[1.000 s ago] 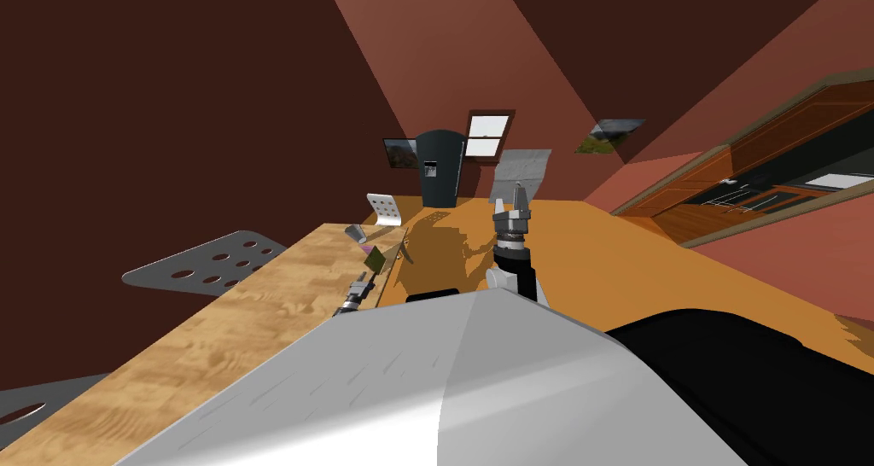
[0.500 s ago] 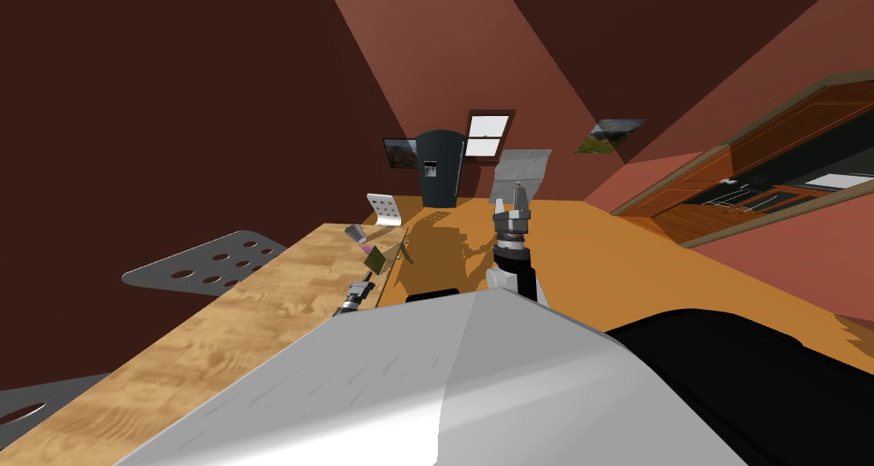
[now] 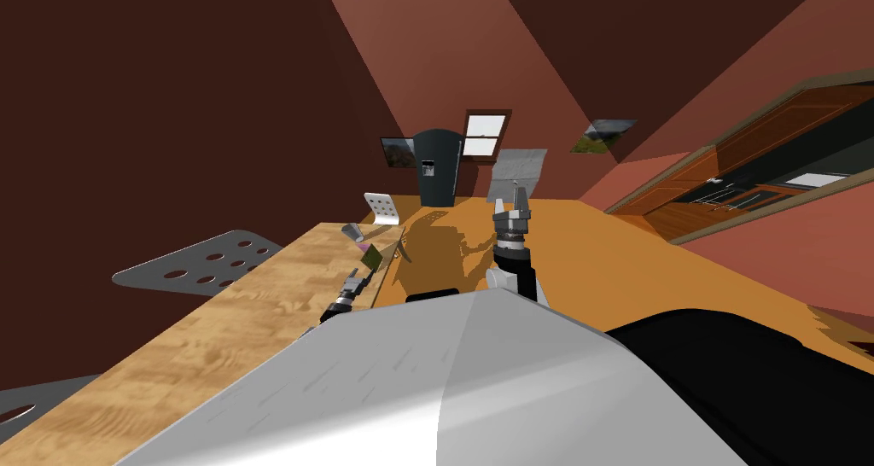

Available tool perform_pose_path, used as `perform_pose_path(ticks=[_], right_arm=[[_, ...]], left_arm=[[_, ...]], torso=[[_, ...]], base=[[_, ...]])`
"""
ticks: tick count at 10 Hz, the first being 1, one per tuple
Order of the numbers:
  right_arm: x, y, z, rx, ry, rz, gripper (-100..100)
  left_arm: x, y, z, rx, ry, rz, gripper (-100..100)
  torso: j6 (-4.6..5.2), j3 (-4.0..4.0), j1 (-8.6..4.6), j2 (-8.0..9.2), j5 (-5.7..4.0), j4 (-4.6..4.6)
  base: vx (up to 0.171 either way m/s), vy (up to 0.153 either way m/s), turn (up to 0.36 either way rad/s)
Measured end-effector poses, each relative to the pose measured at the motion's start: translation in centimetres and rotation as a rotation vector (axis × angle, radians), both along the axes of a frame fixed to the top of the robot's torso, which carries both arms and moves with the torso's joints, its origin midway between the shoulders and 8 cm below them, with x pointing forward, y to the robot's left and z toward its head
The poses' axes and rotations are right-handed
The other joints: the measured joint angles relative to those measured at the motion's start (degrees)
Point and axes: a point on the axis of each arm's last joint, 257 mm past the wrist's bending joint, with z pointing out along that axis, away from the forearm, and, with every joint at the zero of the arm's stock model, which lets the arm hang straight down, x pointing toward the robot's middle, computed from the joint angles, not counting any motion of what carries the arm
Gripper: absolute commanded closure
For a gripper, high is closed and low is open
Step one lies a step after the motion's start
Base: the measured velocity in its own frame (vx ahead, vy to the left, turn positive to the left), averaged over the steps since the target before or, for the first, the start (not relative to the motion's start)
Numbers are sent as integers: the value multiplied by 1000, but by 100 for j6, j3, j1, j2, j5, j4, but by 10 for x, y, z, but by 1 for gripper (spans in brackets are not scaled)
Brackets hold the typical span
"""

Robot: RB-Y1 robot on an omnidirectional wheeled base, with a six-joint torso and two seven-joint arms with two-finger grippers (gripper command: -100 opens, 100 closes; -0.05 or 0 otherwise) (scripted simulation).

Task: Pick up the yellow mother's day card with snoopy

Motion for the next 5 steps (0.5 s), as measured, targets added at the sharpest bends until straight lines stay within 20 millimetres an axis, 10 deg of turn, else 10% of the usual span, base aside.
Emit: perform_pose_path(ticks=[5], right_arm=[[0, 0, 0, 0, 0, 0, 0]], left_arm=[[24, 37, 23, 8, 8, 5, -100]], torso=[[-1, 3, -5, 4, -1, 1]], base=[[-59, -60, -29]])
